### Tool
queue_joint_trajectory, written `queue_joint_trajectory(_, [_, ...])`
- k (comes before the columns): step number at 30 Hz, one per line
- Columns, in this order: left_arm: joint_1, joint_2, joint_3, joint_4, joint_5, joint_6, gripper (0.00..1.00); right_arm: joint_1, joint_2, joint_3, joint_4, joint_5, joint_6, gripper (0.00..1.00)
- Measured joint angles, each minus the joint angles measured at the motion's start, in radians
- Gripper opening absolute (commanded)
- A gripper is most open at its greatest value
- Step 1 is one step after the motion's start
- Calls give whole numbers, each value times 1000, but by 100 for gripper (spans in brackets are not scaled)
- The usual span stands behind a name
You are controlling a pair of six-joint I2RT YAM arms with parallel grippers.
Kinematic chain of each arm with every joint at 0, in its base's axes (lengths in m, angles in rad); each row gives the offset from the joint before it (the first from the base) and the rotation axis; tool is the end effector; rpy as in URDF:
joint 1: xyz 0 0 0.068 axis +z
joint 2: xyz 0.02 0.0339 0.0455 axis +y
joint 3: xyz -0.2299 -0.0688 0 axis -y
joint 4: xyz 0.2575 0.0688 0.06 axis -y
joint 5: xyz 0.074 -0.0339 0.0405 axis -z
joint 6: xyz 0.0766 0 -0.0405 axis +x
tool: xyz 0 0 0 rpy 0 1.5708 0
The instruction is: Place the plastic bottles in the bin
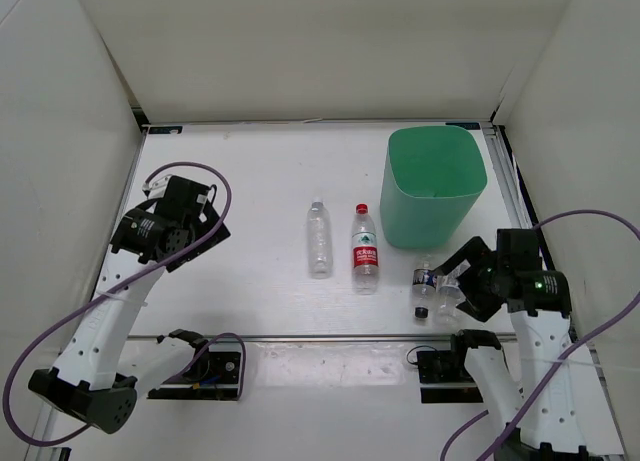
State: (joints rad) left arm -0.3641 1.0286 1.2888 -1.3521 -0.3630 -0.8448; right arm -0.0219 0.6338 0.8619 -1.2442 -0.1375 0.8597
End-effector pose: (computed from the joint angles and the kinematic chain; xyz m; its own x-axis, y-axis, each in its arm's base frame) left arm 0.1983 -0.0465 0.3054 -0.6852 -0.4870 -0.5416 -0.5007 0.8550 -0.1354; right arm 0.1511 0.0072 0.2389 -0.5929 0.7637 -0.2555 0.6109 0.6333 0.4751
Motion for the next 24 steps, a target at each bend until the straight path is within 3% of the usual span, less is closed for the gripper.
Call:
queue_joint_trajectory(9, [0,-16,-66,-2,-21,2,100,1,223,145,-25,113,-132,100])
queue_joint_trajectory(24, [0,60,-70,-2,-31,-5,100,3,692,169,-5,364,-169,100])
